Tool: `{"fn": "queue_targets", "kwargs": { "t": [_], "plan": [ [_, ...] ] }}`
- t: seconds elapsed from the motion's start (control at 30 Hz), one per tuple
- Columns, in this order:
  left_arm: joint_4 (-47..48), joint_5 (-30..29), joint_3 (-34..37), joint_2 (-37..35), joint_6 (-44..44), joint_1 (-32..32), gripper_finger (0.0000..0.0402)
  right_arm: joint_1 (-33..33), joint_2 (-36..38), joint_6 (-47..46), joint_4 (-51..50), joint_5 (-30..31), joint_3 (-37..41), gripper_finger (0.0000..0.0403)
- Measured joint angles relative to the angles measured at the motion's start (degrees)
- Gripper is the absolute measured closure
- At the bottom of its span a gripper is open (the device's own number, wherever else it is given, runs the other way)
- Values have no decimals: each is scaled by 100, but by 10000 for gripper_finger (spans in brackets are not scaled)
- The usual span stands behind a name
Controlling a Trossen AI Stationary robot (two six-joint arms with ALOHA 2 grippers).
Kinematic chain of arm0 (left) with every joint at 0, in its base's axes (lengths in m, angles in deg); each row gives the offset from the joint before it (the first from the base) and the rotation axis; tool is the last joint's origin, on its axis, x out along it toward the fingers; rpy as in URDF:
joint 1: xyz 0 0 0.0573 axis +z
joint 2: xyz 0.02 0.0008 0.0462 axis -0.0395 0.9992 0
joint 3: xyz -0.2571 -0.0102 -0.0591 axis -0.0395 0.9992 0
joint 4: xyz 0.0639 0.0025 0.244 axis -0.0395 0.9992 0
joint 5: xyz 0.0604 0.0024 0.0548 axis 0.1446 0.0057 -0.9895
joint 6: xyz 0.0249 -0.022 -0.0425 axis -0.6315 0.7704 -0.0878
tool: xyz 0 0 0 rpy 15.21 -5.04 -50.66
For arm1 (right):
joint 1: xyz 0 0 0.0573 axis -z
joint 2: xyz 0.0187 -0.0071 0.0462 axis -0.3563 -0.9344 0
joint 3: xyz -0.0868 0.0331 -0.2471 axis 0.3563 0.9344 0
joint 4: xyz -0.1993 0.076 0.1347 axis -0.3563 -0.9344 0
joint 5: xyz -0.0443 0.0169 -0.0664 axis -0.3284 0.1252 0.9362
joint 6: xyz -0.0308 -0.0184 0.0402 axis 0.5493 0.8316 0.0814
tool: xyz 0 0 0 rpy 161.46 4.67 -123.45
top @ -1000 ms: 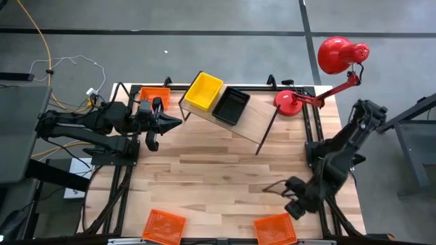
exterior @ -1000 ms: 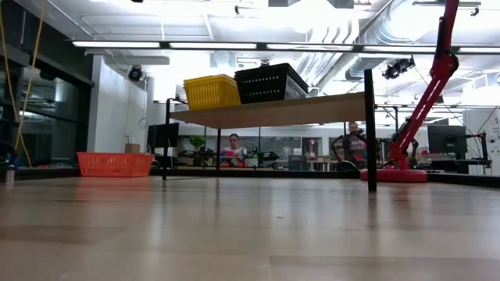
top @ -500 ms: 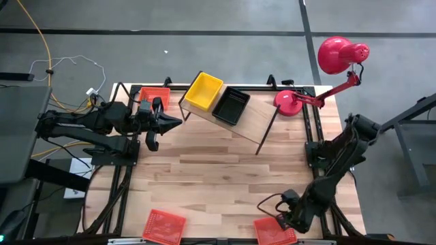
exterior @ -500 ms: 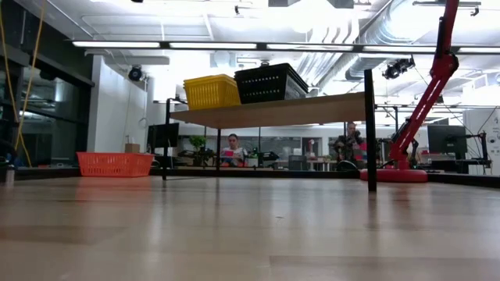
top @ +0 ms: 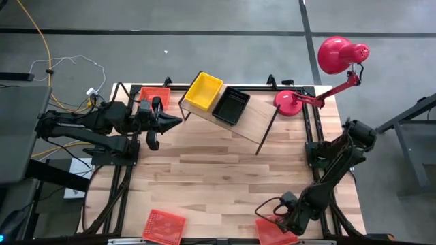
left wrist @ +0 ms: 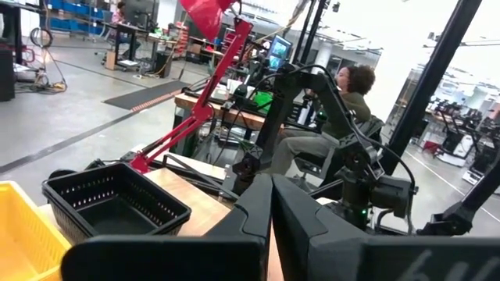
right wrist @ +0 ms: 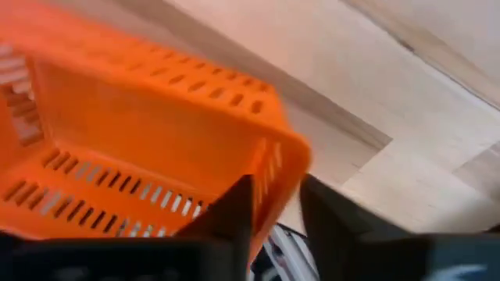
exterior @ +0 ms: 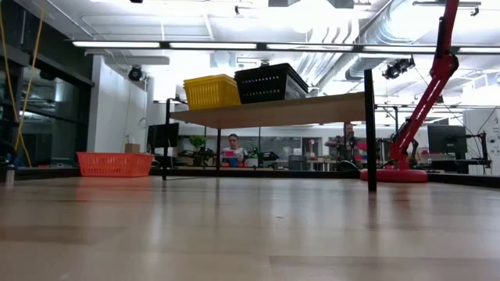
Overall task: Stack baskets on shelf by color
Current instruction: Put the bottom right orange bin on the shelf
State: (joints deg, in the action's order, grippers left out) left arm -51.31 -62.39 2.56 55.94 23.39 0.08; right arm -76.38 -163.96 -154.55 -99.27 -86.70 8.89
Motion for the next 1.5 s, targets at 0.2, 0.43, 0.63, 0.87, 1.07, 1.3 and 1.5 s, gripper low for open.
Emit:
{"fn": "queue_targets", "kwargs": {
  "t": [0.2,0.43,0.63,0.87,1.07,1.3,1.5],
  "plan": [
    [0,0,0,0,0,0,401,129,373,677,-93,254,0,388],
    [-1,-10,0,0,17,-1,401,853,2024,2529,-171,1759,-4,400],
    [-2,-9,0,0,105,-2,401,2338,3047,5027,-860,2574,-723,401],
    [-7,-9,2,0,105,0,401,4418,2780,7828,-2978,2484,-2403,402],
    [-24,-107,2,0,105,-1,401,5847,2400,9814,-3746,2030,-3351,402],
    [-28,-131,2,0,107,-2,401,6935,2054,11121,-3879,1451,-3539,402],
    [-26,-136,2,0,107,-1,401,7509,1683,11497,-4101,1112,-3539,403]
  ]
}}
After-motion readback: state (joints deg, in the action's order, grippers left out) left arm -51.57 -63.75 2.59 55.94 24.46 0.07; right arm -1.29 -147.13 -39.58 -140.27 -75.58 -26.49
